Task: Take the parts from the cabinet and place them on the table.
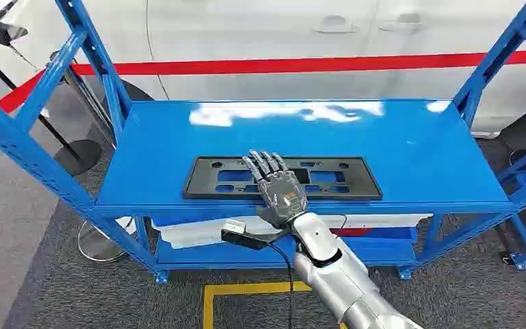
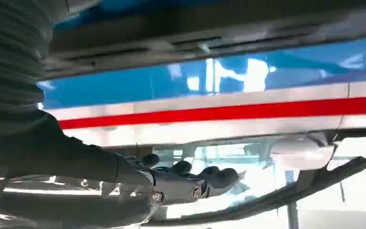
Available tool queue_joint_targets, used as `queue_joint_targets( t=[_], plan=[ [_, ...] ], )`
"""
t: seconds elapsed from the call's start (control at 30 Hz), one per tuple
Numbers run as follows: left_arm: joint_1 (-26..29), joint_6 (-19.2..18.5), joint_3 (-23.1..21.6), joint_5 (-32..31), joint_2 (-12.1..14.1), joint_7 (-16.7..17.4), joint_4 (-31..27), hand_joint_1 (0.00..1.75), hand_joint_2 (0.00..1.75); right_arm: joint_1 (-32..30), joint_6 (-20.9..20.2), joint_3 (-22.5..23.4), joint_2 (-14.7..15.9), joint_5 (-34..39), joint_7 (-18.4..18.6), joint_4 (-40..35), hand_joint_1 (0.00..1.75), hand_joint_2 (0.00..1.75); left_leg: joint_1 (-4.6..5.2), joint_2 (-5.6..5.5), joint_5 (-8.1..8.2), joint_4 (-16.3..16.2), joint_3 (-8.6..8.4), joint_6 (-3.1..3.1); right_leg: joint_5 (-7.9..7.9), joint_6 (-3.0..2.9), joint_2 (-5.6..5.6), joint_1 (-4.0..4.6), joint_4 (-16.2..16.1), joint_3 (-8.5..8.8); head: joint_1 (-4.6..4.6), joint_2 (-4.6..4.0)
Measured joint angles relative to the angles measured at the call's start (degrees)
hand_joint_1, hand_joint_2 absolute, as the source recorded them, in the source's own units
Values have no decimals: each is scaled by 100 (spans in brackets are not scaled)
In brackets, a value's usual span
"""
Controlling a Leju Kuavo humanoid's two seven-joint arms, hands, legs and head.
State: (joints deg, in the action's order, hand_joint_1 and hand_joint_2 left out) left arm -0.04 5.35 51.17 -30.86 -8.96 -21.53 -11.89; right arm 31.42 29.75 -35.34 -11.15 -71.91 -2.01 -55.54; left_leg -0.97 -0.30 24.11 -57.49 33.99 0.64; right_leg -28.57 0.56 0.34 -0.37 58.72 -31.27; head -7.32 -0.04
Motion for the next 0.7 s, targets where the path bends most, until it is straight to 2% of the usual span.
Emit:
queue_joint_targets(
  t=[0.03, 0.1, 0.13, 0.17, 0.2, 0.27, 0.3, 0.33, 0.4, 0.43, 0.5, 0.53, 0.57, 0.6, 0.63, 0.67, 0.7],
  plan=[
    [-3, -2, 0, -4, 0, 0, 0, 0, 0, 15, -4, 26, -7, -13, 0, -28, 0, 175, -1, 10, 14, 13, -18, 42, -136, 28, -7, 1, 261, -138, 0, 0],
    [-18, -4, 0, -11, 0, 15, 0, 0, 0, -11, -35, 68, -4, -41, 9, -41, 0, 175, 2, 10, 35, 10, -33, 82, -515, 68, -6, -17, 1195, -667, 0, 0],
    [-20, -4, 0, -37, 0, 26, 0, 0, 0, -50, -61, 96, -7, -63, 11, -41, 0, 175, 2, 6, 51, 7, -40, 88, -607, 88, -6, -29, 1621, -947, 0, 0],
    [-19, 0, 0, -52, 0, 33, 0, 0, 0, -70, -89, 111, -7, -93, 11, -44, 0, 175, 2, -1, 65, 5, -52, 84, -561, 100, -7, -42, 1731, -1060, -2, 2],
    [-18, -2, 0, -66, 0, 33, 0, 0, 0, -83, -114, 124, -7, -125, 11, -46, 0, 175, 2, -7, 87, 2, -80, 71, -365, 106, -9, -58, 1591, -1054, 0, 0],
    [-16, -44, 0, -87, 0, 6, 0, 0, 0, -85, -186, 162, -11, -197, 11, -101, 0, 175, 1, -13, 148, -21, -153, 37, 224, 87, -15, -74, 734, -726, 0, 0],
    [-13, -46, 0, -87, -2, -6, 0, 0, 0, -85, -201, 181, -17, -216, 9, -122, 0, 175, 1, -13, 171, -29, -170, 23, 391, 74, -19, -77, 431, -598, 0, 2],
    [-18, -52, 0, -87, -9, -22, 0, 0, 0, -80, -230, 212, -24, -240, 9, -140, 0, 175, 48, -20, 220, -73, -162, -29, 430, 47, -17, -33, 83, -449, -2, 0],
    [-31, -52, 0, -87, -9, -53, 0, 0, 0, -98, -277, 258, -59, -260, 7, -175, 0, 175, 37, -21, 237, -77, -150, -87, 406, -1, -5, -22, 40, -468, -2, 0],
    [-26, -55, 0, -87, -9, -68, 0, 0, 0, -97, -304, 277, -63, -271, 7, -188, 0, 175, 26, -17, 236, -52, -165, -132, 397, -48, 2, -9, 43, -465, -2, 0],
    [-26, -61, 0, -87, -9, -76, 0, 0, 0, -96, -337, 304, -94, -302, 7, -238, 0, 175, 5, -5, 305, -111, -166, -193, 425, -130, -2, -57, -37, -405, -2, 0],
    [-26, -61, 0, -87, -9, -81, 0, 0, 0, -86, -341, 312, -112, -306, 7, -251, 0, 175, 4, 0, 443, -322, -88, -214, 414, -169, -5, -59, -49, -384, -2, 2],
    [-28, -61, 0, -87, -9, -81, 0, 0, 0, -83, -350, 323, -129, -306, 4, -253, 0, 175, 3, -1, 652, -699, 93, -234, 405, -198, -17, -53, -48, -378, -2, 0],
    [-29, -61, 0, -87, -9, -81, 0, 0, 0, -92, -356, 330, -140, -308, 4, -253, 0, 175, -1, 0, 878, -1186, 334, -256, 395, -211, -22, -40, -46, -375, -2, 0],
    [-25, -61, 2, -87, -9, -81, 0, 0, 0, -102, -361, 332, -140, -308, 4, -253, 0, 175, -2, 0, 1037, -1633, 566, -272, 388, -222, -26, -30, -42, -375, -2, 2],
    [-20, -66, 0, -87, -9, -81, 0, 0, 0, -114, -363, 332, -140, -308, 4, -253, 0, 175, -2, 0, 1062, -1865, 697, -280, 384, -224, -26, -23, -35, -374, -2, 0],
    [-9, -66, 0, -87, -9, -81, 0, 0, 0, -119, -365, 334, -140, -310, 4, -253, 0, 175, -2, 0, 954, -1823, 701, -279, 373, -227, -19, -20, -26, -368, -2, 0]
  ],
)
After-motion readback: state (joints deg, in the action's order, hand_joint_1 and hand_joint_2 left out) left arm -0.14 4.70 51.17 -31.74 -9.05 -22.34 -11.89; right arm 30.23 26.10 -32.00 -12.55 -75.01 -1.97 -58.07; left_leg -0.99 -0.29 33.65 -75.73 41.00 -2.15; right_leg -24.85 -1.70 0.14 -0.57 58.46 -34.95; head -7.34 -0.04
